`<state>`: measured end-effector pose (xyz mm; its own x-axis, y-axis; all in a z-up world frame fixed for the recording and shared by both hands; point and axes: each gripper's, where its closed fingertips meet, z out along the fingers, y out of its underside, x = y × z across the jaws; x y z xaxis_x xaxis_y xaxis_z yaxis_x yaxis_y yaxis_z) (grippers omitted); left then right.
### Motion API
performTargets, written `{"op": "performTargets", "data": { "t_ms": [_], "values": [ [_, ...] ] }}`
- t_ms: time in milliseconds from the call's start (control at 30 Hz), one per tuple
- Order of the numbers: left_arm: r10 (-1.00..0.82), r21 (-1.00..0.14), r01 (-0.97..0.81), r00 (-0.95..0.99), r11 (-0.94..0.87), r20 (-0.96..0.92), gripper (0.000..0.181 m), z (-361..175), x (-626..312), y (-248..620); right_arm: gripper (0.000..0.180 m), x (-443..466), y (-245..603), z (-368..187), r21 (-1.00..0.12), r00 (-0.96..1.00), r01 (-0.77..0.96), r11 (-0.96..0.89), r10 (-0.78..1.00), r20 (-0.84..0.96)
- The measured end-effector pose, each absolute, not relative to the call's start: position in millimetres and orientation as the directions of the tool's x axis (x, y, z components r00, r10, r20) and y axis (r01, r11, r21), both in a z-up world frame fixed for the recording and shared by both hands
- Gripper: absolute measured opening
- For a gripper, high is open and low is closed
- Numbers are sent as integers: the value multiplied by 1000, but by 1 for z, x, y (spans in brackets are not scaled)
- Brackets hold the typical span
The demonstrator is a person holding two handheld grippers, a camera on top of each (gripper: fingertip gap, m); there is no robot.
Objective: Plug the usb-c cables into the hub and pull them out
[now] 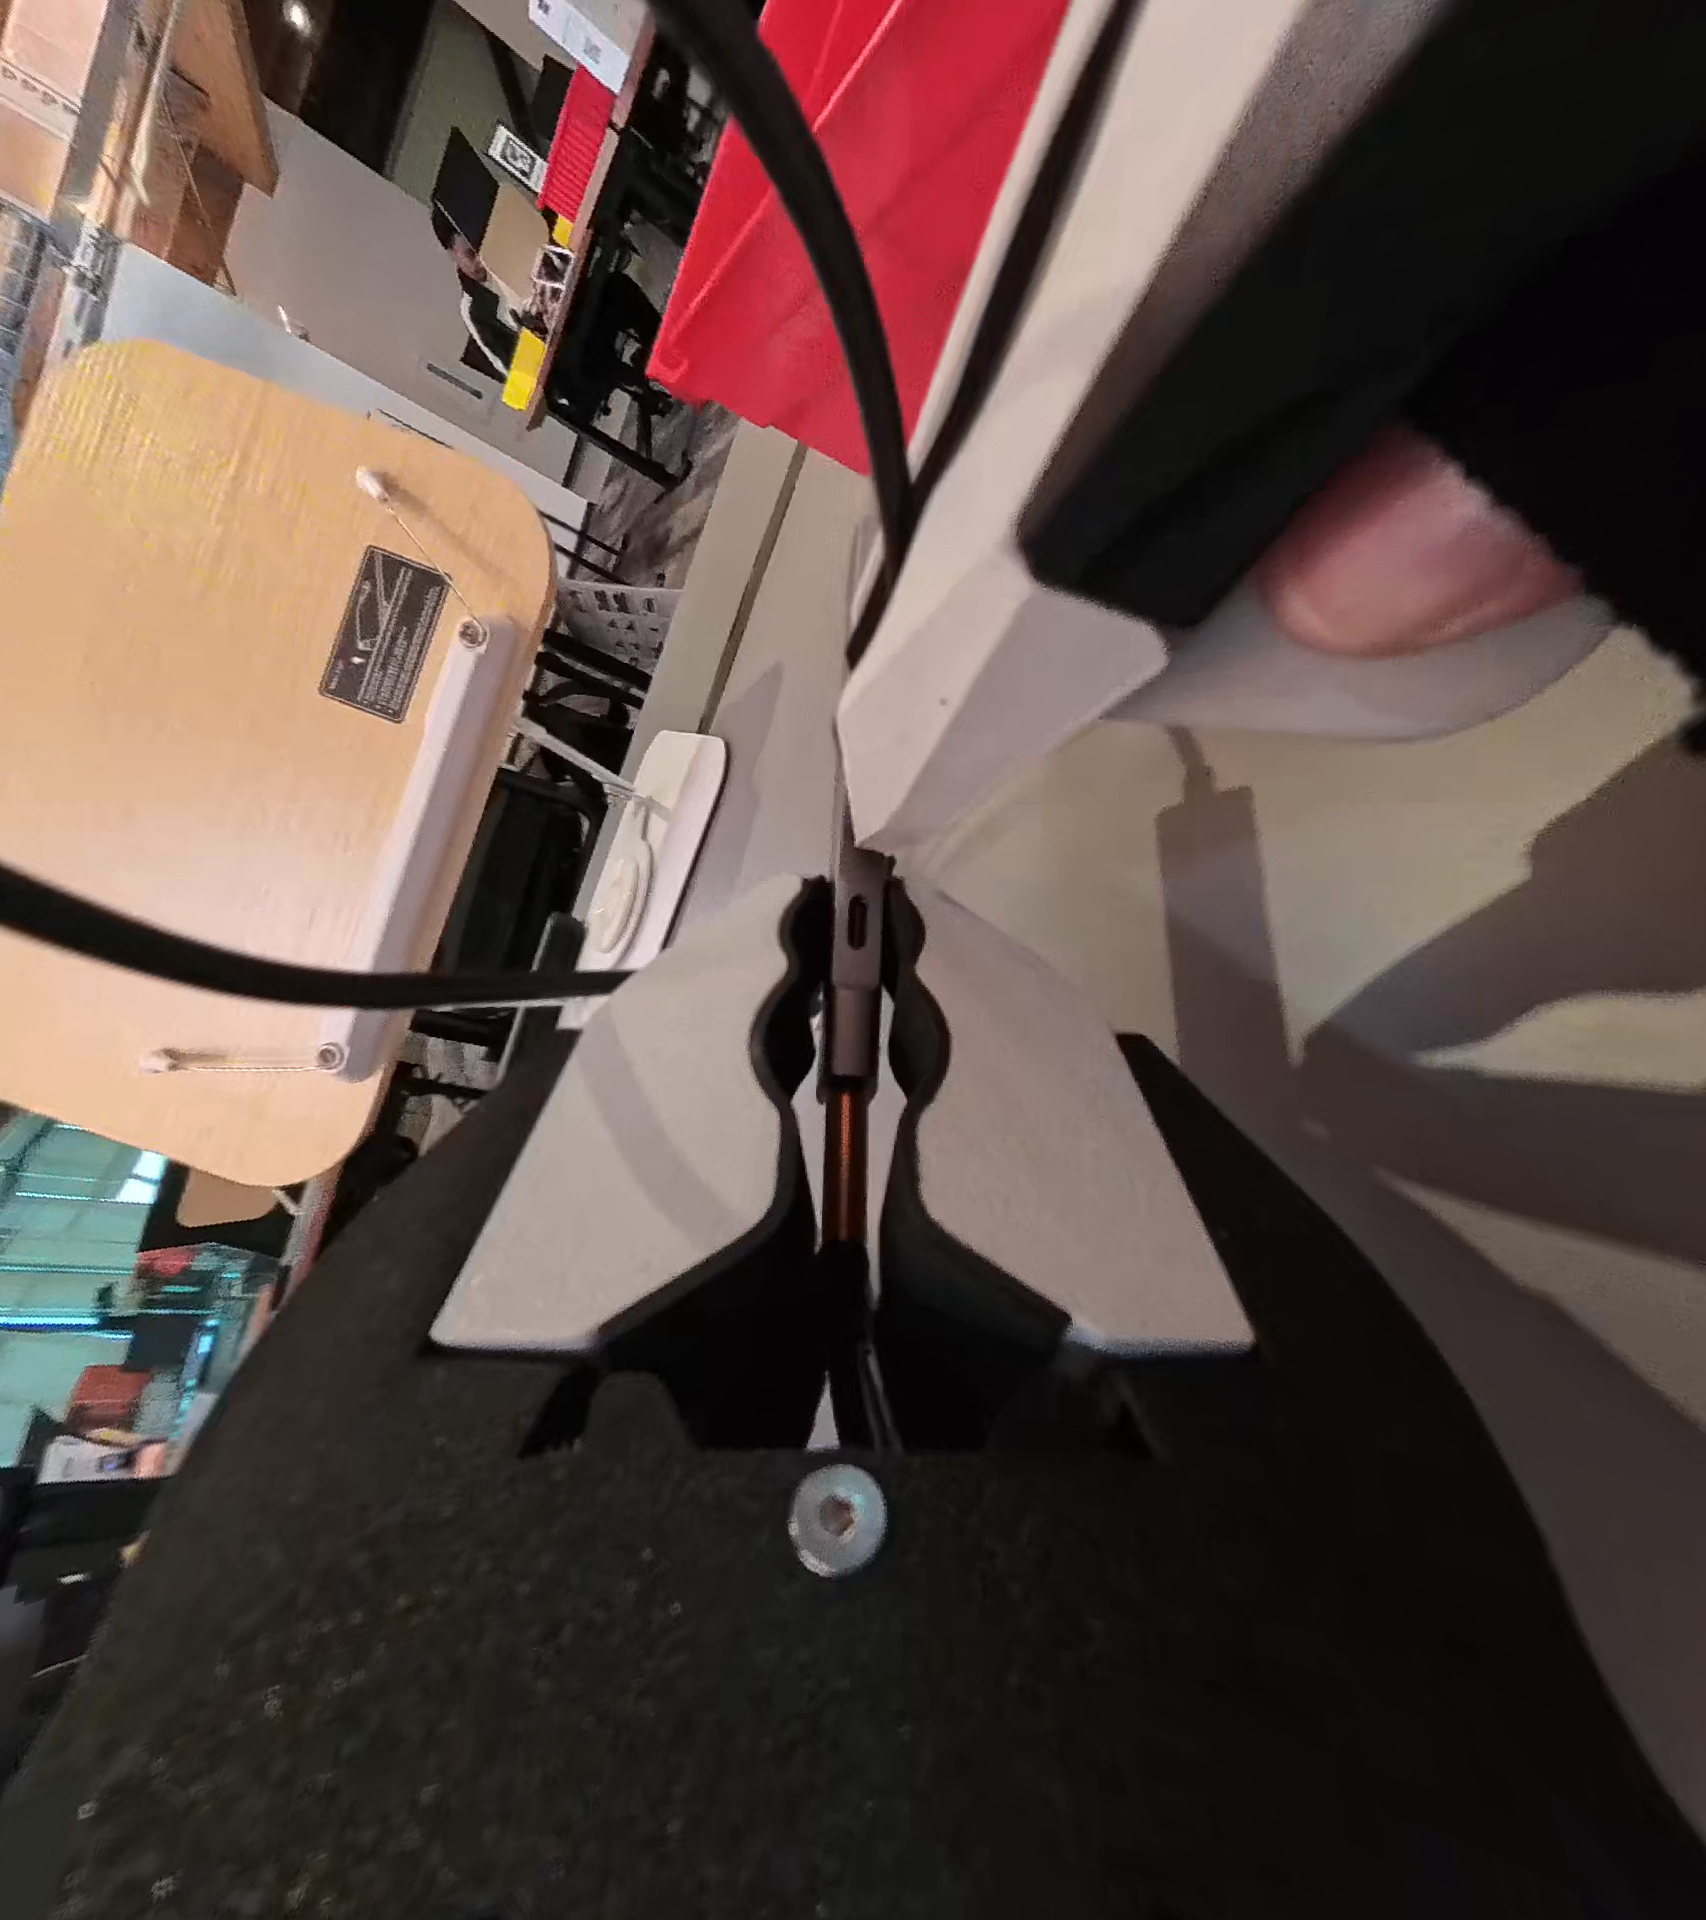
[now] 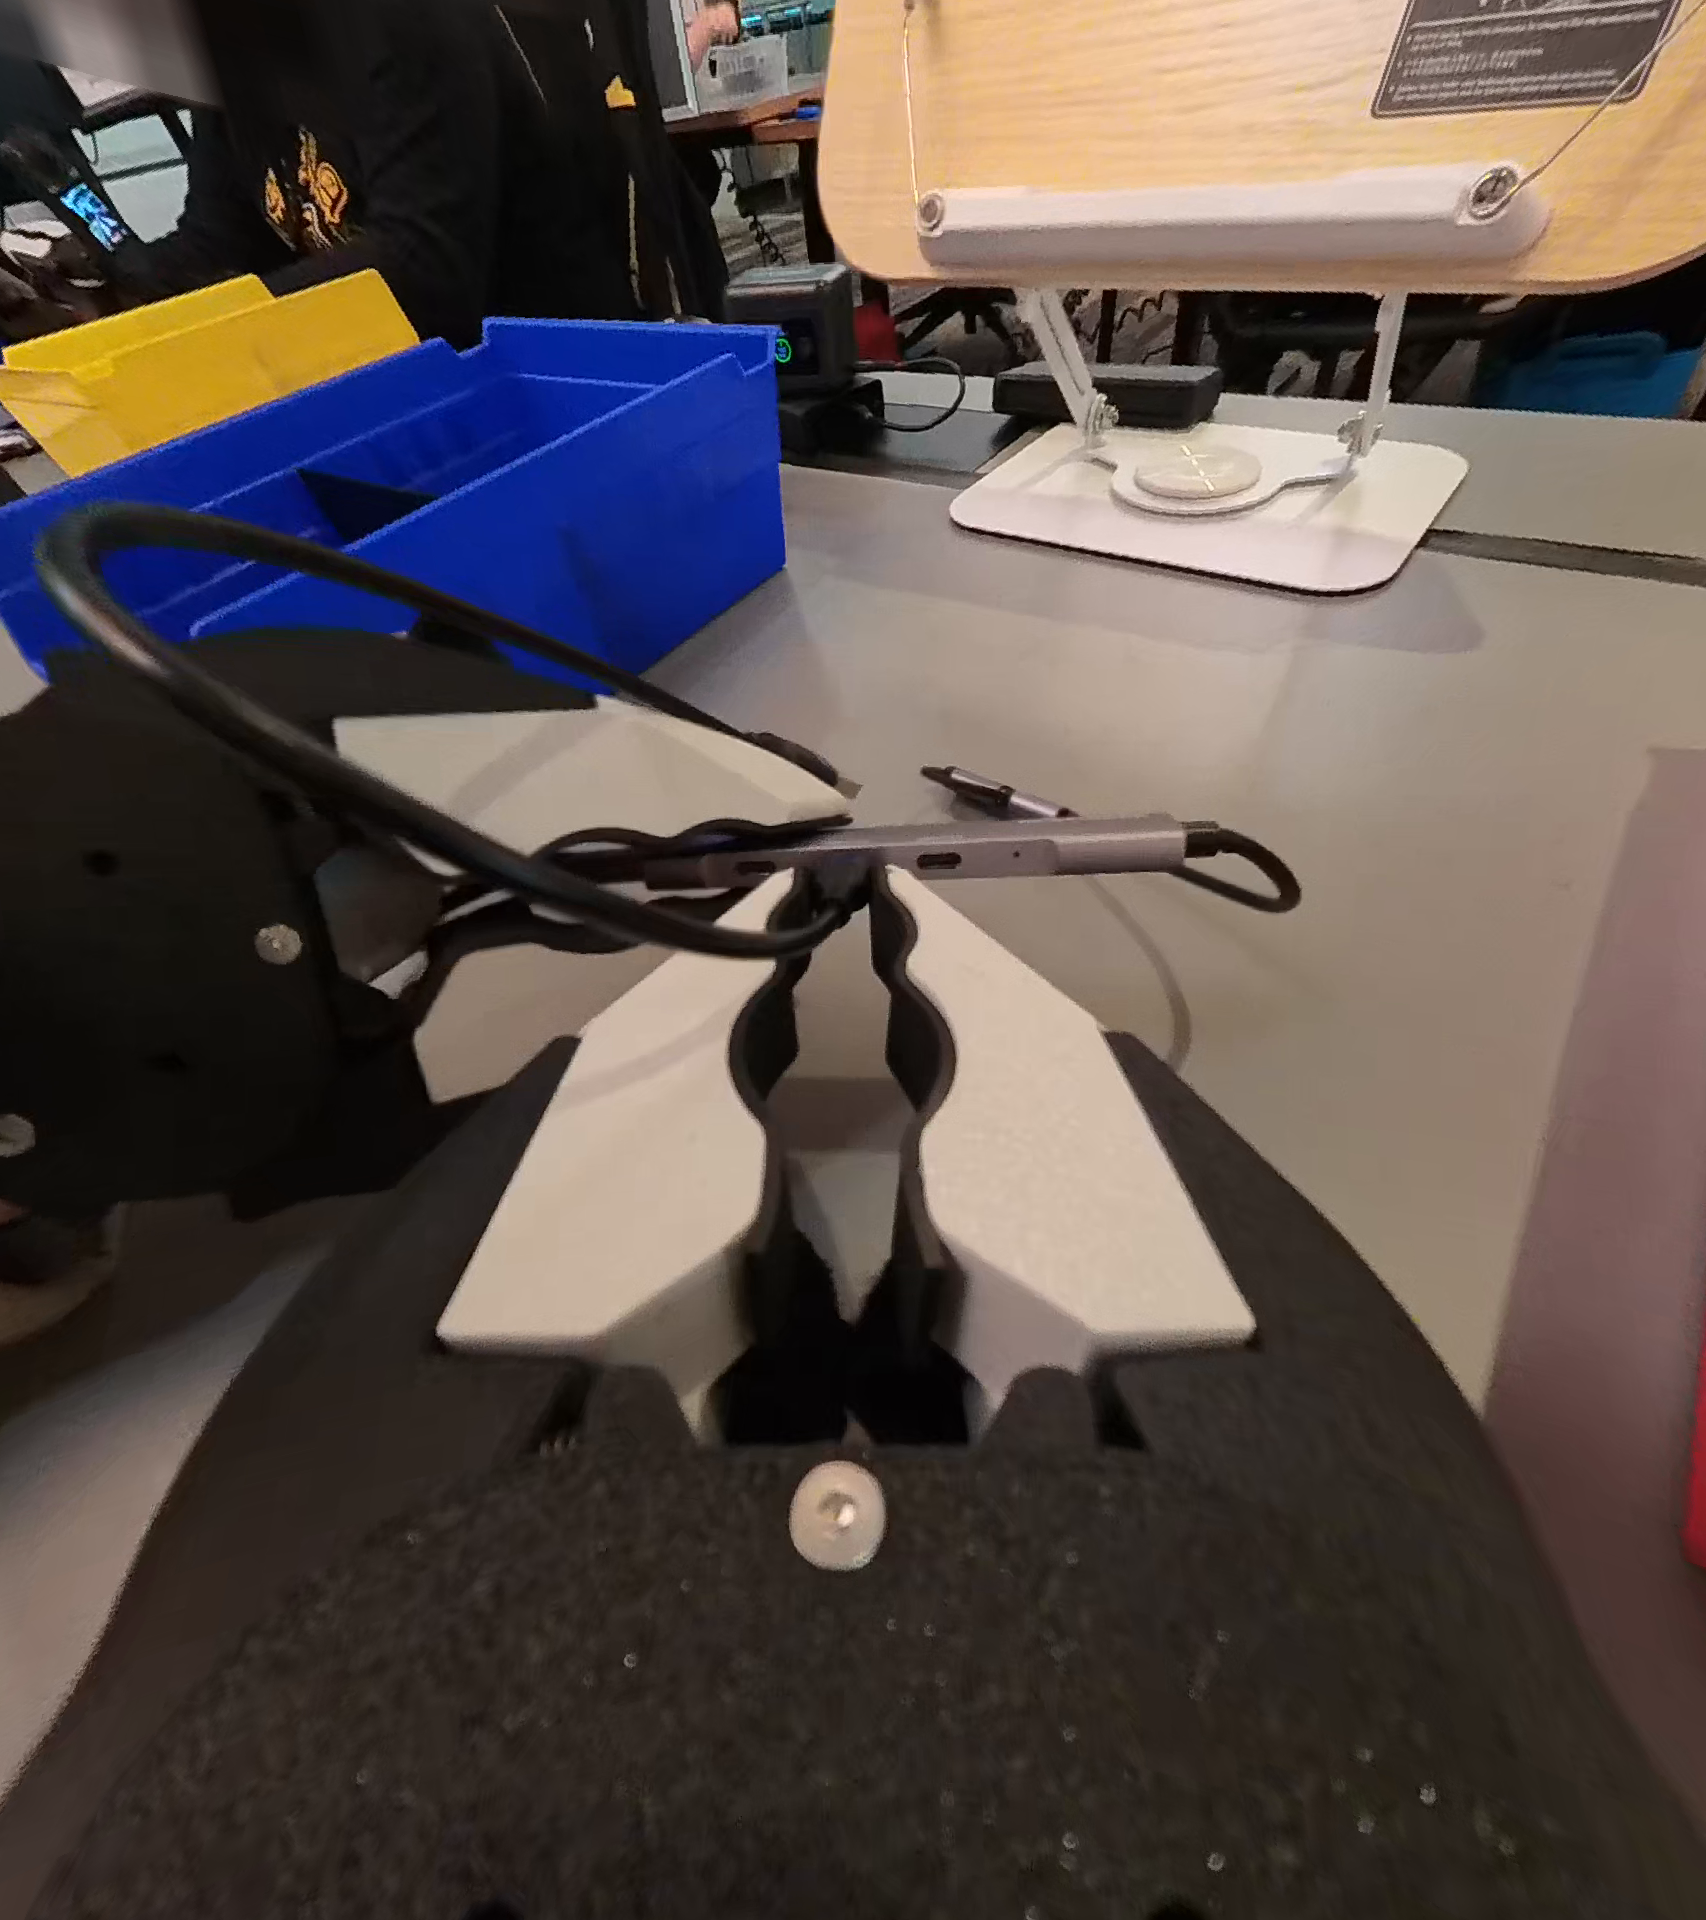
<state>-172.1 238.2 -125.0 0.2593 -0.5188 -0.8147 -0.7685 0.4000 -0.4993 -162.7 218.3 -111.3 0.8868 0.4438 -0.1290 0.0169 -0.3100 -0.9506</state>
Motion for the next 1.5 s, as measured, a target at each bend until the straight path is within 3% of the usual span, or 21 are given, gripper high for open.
{"op": "performTargets", "data": {
  "t_ms": [167, 233, 433, 667, 733, 767, 867, 933, 1000, 1200, 1333, 1500],
  "values": [
    [-499, -429, -753, 154, 499, -853, 9, -130, -179, 231, 10, -171, 220, -117, -923, 827, -25, -383, 511, -235],
    [-517, -450, -708, 139, 544, -845, 9, -130, -184, 223, 10, -178, 213, -119, -905, 762, -24, -425, 579, -292],
    [-425, -364, -717, 104, 595, -899, 10, -133, -193, 215, 10, -192, 203, -124, -895, 699, 91, -436, 668, -254],
    [-557, -519, -775, 267, 361, -786, 9, -133, -196, 238, 10, -189, 222, -122, -925, 803, 84, -371, 574, -158],
    [-533, -482, -858, 327, 179, -780, 10, -150, -234, 271, 10, -180, 222, -105, -951, 840, 59, -303, 530, -117],
    [-538, -529, -843, 403, 96, -740, 10, -152, -256, 286, 10, -167, 221, -95, -958, 854, 22, -288, 503, -132],
    [-455, -595, -767, 452, 240, -767, 10, -95, -247, 267, 10, -143, 213, -89, -948, 824, -32, -316, 528, -203],
    [-477, -542, -787, 370, 294, -797, 10, -104, -224, 248, 10, -137, 214, -85, -929, 788, -98, -357, 542, -291],
    [-554, -569, -769, 349, 292, -756, 10, -121, -208, 235, 10, -131, 215, -77, -916, 777, -96, -389, 546, -313],
    [-583, -589, -741, 334, 323, -741, 9, -136, -199, 231, 10, -42, 225, -20, -915, 921, 134, -381, 389, -27],
    [-600, -583, -736, 306, 343, -739, 9, -142, -191, 223, 10, 64, 238, -15, -770, 940, 321, -552, 90, 328],
    [-603, -546, -751, 252, 372, -757, 10, -148, -189, 217, 10, 142, 245, -51, -564, 849, 320, -761, -34, 528]
  ]
}}
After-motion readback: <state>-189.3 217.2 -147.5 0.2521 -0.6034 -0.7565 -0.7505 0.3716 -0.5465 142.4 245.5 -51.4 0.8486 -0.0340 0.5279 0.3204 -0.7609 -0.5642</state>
